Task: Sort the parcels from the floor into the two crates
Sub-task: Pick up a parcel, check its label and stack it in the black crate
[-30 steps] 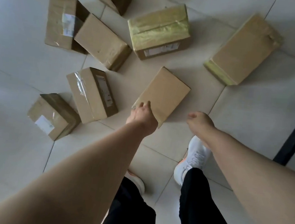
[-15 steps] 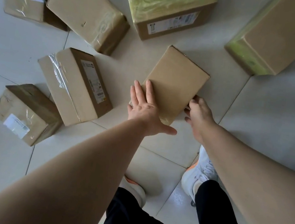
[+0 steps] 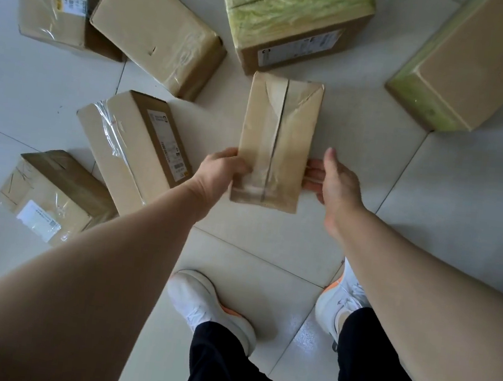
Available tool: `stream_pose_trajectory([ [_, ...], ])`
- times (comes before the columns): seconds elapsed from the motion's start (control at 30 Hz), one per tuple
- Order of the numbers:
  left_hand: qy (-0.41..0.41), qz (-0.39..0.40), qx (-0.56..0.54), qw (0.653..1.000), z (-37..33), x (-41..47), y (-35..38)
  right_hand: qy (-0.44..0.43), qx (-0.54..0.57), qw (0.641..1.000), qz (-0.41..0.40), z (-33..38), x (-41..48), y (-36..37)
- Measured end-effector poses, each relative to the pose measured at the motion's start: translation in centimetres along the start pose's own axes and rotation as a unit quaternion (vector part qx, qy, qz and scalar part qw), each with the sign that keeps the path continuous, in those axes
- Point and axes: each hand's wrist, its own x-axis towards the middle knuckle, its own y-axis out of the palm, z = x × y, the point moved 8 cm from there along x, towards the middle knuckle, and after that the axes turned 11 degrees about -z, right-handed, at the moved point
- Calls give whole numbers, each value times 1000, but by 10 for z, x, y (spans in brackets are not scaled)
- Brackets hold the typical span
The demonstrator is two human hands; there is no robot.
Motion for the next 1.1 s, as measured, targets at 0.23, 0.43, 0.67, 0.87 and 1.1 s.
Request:
stream_pose_trajectory([
  [0.23, -6, -153, 63, 986, 29, -18, 11, -29, -158, 987, -22, -15, 12, -29],
  [0.43, -45, -205, -49, 977, 28, -30, 22, -12, -178, 979, 95, -24, -2, 10],
  [0.67, -133, -90, -146, 976, 46, -21, 33, -94, -211, 970, -78, -3, 12, -32],
  [0.87, -57, -147, -91, 983, 31, -32, 37, -96, -212, 967, -105, -11, 4, -34],
  [1.1, 155, -372, 216, 889, 8, -51, -49, -212, -206, 949, -108, 15, -45, 5],
])
